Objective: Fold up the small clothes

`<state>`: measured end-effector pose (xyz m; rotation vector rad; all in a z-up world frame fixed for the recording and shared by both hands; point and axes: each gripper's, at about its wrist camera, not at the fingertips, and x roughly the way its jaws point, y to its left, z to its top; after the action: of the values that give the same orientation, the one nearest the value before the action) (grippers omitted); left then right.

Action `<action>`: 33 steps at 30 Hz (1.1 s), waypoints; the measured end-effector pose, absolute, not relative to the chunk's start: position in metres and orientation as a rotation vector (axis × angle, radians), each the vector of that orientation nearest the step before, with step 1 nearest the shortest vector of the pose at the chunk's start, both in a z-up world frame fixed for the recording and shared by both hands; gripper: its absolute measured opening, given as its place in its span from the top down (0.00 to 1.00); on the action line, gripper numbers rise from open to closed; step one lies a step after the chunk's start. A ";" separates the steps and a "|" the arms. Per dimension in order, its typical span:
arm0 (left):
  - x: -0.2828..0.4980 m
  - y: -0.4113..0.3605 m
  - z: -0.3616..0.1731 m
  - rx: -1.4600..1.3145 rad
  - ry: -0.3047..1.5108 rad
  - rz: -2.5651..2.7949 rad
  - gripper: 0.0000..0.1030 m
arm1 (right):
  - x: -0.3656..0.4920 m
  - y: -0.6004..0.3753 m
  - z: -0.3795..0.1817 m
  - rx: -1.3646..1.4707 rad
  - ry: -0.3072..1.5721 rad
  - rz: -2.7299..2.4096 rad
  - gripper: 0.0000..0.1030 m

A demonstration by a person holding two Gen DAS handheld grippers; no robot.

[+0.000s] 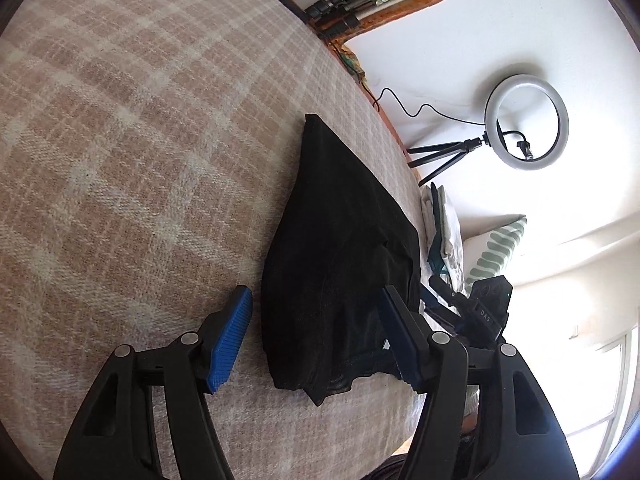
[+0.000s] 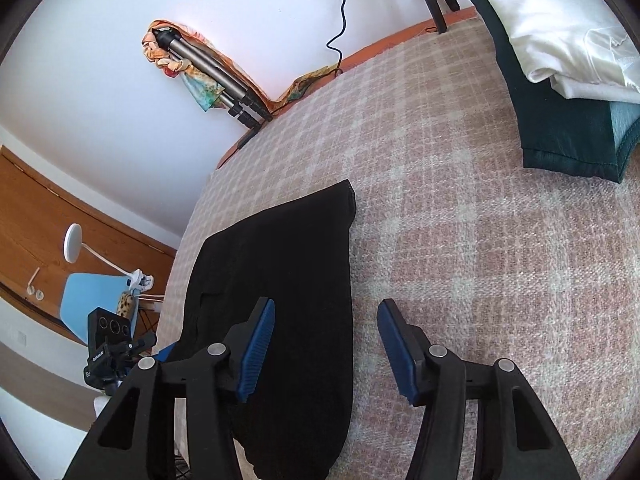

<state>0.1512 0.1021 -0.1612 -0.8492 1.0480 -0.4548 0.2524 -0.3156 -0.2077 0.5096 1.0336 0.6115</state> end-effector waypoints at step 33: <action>0.159 0.034 -0.125 -0.576 0.966 -0.514 0.94 | 0.273 -0.270 -0.149 0.335 0.905 0.551 0.99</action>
<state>0.1595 0.0341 -0.1252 -0.5757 0.9665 -0.5143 0.2734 -0.2696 -0.1488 0.3353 0.9054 0.5514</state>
